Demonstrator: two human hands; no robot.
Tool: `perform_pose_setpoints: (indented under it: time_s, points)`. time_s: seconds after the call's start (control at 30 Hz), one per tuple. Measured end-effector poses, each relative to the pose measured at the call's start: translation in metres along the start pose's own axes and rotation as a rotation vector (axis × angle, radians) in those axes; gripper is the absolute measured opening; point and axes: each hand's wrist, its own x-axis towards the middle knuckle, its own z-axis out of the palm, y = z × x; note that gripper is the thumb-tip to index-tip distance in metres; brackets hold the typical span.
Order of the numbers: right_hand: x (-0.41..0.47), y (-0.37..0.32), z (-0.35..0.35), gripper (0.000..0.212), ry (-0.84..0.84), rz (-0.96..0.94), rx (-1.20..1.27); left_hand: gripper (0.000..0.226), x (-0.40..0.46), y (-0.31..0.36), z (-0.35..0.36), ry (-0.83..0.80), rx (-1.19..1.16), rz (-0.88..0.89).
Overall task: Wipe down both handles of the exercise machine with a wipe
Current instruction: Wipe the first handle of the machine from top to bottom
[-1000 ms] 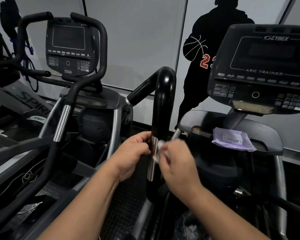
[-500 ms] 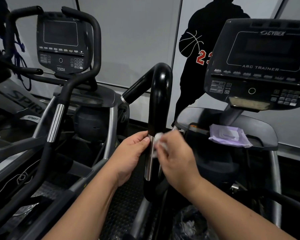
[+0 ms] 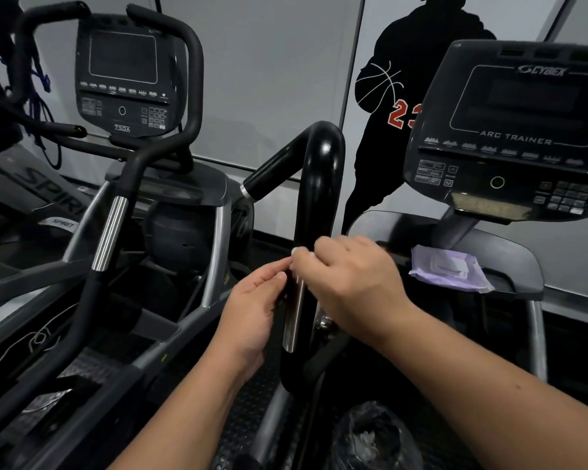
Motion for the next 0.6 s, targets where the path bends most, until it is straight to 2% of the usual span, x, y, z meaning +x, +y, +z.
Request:
perform_pose_setpoints:
  time_s: [0.13,0.27,0.37,0.4,0.53,0.6]
  points:
    - [-0.016,-0.018,0.003,0.008,-0.168,-0.242,0.006,0.031,-0.007,-0.004,-0.001,0.086,0.004,0.025]
    - [0.005,-0.005,-0.003,0.016,-0.038,-0.040,-0.046,0.035,-0.008,-0.011,-0.004,0.158,0.029,0.075]
    - [-0.018,-0.016,0.002,0.013,-0.129,-0.125,0.007,0.038,-0.014,-0.017,-0.002,0.095,0.123,0.041]
    - [-0.022,-0.014,0.003,0.013,-0.139,-0.098,0.049,0.041,-0.016,-0.016,-0.001,0.063,0.152,0.050]
    - [-0.023,0.000,0.009,0.018,0.080,0.390,0.381,0.044,-0.015,-0.017,-0.002,0.025,0.288,0.102]
    - [-0.044,-0.022,0.017,0.018,0.037,0.495,0.571,0.044,-0.016,-0.017,-0.003,0.024,0.325,0.121]
